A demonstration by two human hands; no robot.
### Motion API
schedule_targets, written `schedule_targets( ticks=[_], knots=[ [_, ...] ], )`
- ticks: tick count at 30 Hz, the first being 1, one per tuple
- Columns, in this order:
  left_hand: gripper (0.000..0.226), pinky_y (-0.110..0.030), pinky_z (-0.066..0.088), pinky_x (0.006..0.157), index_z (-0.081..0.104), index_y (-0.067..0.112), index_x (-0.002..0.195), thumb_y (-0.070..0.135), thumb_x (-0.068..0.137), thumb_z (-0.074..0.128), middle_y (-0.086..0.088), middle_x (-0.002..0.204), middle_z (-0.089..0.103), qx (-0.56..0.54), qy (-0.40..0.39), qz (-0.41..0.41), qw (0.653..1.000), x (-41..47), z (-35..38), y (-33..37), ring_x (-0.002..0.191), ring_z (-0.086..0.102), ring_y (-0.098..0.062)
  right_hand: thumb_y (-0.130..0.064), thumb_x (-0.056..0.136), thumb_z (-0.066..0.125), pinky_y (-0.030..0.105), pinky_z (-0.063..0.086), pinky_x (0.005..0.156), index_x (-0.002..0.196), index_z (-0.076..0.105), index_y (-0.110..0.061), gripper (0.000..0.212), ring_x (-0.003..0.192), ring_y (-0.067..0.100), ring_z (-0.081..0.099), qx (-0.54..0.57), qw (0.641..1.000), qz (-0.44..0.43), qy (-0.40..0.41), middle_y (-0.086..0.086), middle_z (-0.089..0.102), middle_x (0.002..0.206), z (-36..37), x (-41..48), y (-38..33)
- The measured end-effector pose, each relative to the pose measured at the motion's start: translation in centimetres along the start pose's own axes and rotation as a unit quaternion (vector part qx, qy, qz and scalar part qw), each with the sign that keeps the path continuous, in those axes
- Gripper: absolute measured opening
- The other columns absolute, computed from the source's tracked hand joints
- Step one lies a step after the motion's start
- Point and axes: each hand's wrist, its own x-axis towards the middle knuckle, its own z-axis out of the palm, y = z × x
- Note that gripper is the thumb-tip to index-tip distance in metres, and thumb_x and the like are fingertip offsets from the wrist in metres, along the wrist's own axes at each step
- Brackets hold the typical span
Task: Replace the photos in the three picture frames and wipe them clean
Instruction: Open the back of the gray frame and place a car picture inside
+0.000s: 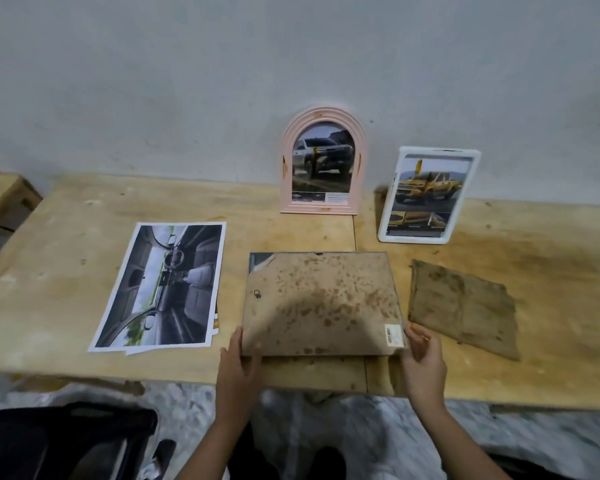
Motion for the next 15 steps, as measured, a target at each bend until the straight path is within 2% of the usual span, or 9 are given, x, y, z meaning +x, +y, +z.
schedule_targets(
  ticks=[2,4,6,8,11,14,15],
  knots=[
    [0.069,-0.049,0.037,0.107,0.032,0.016,0.142,0.048,0.087,0.056,-0.008,0.142,0.044,0.015,0.001,0.046,0.999,0.2,0.0,-0.1,0.130,0.040,-0.029,0.005,0.087,0.053,0.032,0.044,0.082,0.113,0.051,-0.010,0.030,0.106,0.024,0.055,-0.084,0.993,-0.075,-0.021,0.007,0.058,0.112,0.7,0.0,-1.5],
    [0.088,-0.042,0.037,0.108,0.027,0.015,0.145,0.061,0.077,0.058,-0.005,0.145,0.038,0.041,-0.018,0.071,0.996,0.6,-0.2,-0.5,0.132,0.037,-0.021,0.003,0.086,0.052,0.031,0.044,0.081,0.107,0.052,-0.018,0.029,0.103,0.023,0.054,-0.151,0.972,-0.166,-0.071,-0.001,0.054,0.106,2.7,0.8,-3.5],
    [0.100,-0.039,0.035,0.110,0.021,0.017,0.148,0.070,0.070,0.054,-0.002,0.150,0.031,0.050,-0.024,0.074,0.996,1.0,-0.3,-0.8,0.136,0.032,-0.017,-0.001,0.085,0.053,0.024,0.044,0.079,0.102,0.057,-0.017,0.024,0.100,0.021,0.057,-0.200,0.938,-0.230,-0.165,-0.003,0.057,0.102,6.1,2.3,-5.9],
    [0.108,-0.039,0.030,0.113,0.018,0.017,0.149,0.077,0.064,0.050,-0.001,0.153,0.026,0.054,-0.024,0.066,0.996,1.2,-0.2,-0.9,0.140,0.028,-0.017,-0.007,0.085,0.056,0.023,0.044,0.085,0.111,0.058,-0.013,0.027,0.106,0.021,0.055,-0.274,0.870,-0.292,-0.288,0.003,0.059,0.111,11.0,3.5,-8.2],
    [0.119,-0.033,0.024,0.115,0.019,0.015,0.148,0.092,0.059,0.032,0.000,0.155,0.024,0.074,-0.018,0.073,0.994,1.3,-0.1,-1.0,0.142,0.024,-0.016,-0.020,0.084,0.060,0.034,0.039,0.100,0.136,0.041,-0.016,0.056,0.125,0.024,0.039,-0.421,0.734,-0.324,-0.424,0.006,0.039,0.138,18.4,4.2,-10.3],
    [0.117,-0.030,0.023,0.115,0.020,0.016,0.148,0.092,0.060,0.030,-0.001,0.154,0.024,0.069,-0.019,0.067,0.995,1.5,-0.1,-1.4,0.141,0.025,-0.015,-0.032,0.081,0.064,0.038,0.038,0.100,0.141,0.032,-0.016,0.070,0.126,0.025,0.038,-0.569,0.603,-0.382,-0.409,0.007,0.032,0.144,22.5,4.2,-11.2],
    [0.116,-0.030,0.023,0.115,0.019,0.017,0.148,0.092,0.060,0.031,-0.001,0.154,0.024,0.066,-0.020,0.063,0.996,1.6,-0.1,-1.4,0.141,0.025,-0.015,-0.034,0.079,0.066,0.038,0.037,0.099,0.140,0.033,-0.016,0.071,0.124,0.026,0.039,-0.597,0.575,-0.402,-0.389,0.007,0.033,0.143,23.2,4.2,-11.5]
  ],
)
